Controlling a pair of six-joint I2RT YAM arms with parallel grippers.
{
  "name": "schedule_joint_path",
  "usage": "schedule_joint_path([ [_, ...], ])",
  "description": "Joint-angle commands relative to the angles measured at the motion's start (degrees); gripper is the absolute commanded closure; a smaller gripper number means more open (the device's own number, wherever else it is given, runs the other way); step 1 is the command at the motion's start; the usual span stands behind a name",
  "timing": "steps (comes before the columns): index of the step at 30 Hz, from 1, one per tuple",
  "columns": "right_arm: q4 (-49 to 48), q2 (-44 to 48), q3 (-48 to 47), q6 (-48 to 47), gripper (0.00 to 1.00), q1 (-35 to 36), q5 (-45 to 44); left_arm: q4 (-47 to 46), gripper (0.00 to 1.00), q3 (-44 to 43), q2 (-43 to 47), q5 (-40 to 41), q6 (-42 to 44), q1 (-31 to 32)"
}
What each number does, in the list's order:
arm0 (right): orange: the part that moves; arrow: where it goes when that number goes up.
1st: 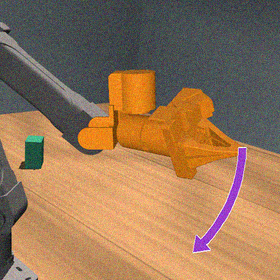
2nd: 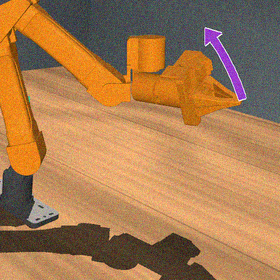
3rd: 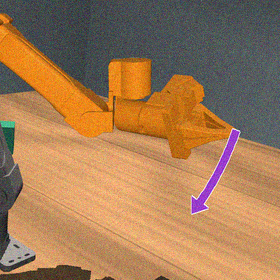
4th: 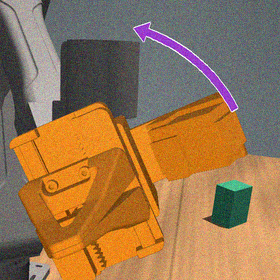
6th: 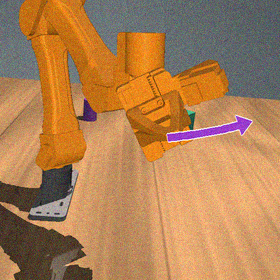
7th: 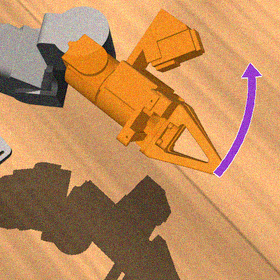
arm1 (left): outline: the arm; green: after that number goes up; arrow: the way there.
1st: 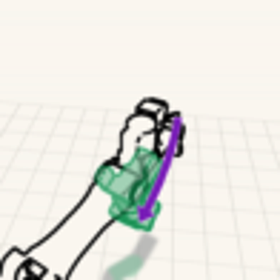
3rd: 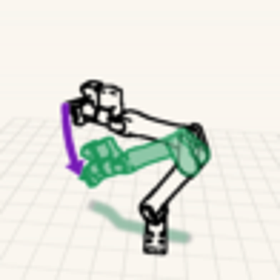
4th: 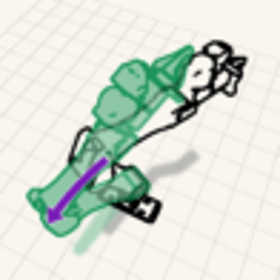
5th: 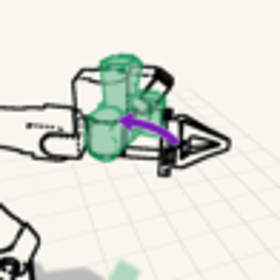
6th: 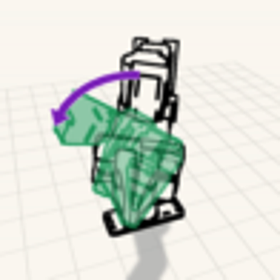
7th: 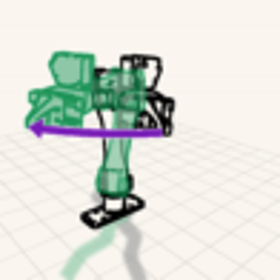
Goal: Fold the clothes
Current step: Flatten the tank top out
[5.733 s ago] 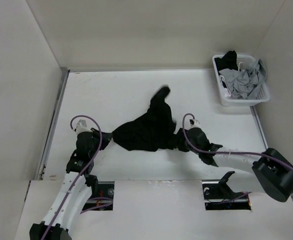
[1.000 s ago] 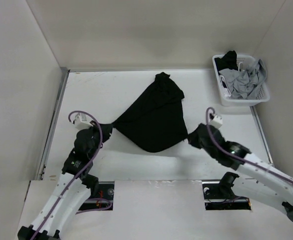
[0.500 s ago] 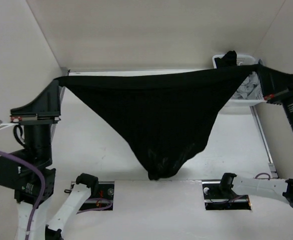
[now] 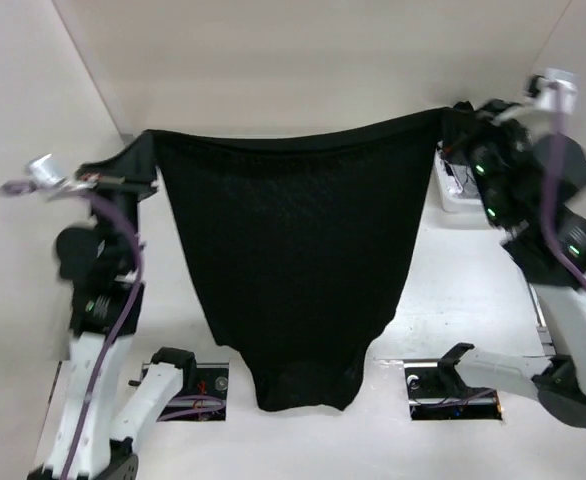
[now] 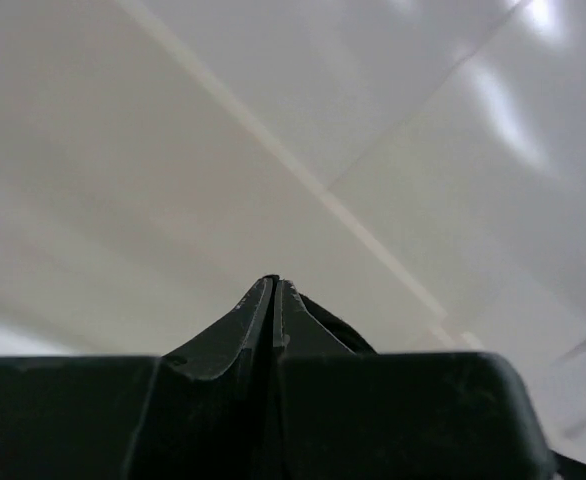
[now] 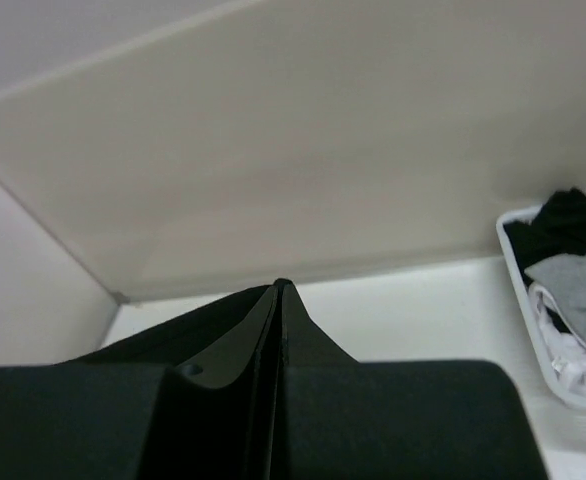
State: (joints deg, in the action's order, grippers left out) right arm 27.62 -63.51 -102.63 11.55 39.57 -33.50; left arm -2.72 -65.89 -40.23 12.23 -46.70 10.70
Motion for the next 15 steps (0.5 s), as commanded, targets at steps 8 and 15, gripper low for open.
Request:
schedule_joint_path([
  [8,-1.18,-30.51,-20.54,11.03,0.96,-21.06,26.55,-5.45,1.00,-11.60,-31.02,-3.17,-2.35,-8.63],
  [15,10.61,-42.93,-52.67,12.18,0.95,-23.01,30.68,-2.90,1.00,-27.71,-36.33,-5.55,-0.68,-10.92],
])
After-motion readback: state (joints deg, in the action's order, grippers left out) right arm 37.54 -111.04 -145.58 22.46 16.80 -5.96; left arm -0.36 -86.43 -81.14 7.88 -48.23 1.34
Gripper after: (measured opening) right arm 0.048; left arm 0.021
